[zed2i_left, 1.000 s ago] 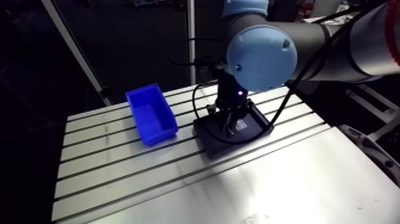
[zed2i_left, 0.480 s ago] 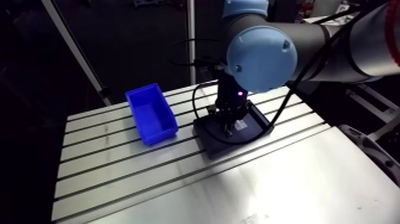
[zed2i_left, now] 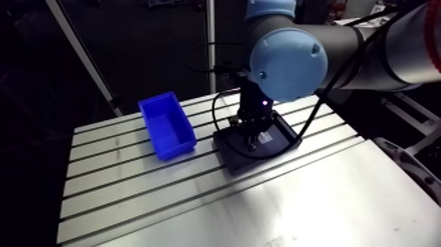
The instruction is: Pick up the M10 bolt from the tray and put it into the blue bin.
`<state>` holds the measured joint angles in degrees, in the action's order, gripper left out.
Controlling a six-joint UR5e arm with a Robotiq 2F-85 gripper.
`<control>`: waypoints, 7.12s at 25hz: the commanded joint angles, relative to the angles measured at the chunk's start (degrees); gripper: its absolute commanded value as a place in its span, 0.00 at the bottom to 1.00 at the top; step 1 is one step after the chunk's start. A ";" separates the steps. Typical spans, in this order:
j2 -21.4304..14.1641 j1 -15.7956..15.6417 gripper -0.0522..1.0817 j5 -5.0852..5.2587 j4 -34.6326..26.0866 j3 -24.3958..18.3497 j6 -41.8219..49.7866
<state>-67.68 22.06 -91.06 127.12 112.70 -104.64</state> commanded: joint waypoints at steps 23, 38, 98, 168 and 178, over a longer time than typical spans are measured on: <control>-14.02 -1.67 0.98 0.84 -14.13 -2.96 -13.63; -18.06 -11.34 0.98 2.86 -19.14 -8.77 -41.32; 5.24 -22.24 0.93 0.31 -8.42 -17.56 -74.28; -3.73 -21.19 0.06 -1.09 -25.91 -30.30 -55.47; -3.73 -19.78 0.06 -1.18 -40.50 -40.24 -16.70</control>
<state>-71.00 1.39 -92.22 95.49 78.31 -144.55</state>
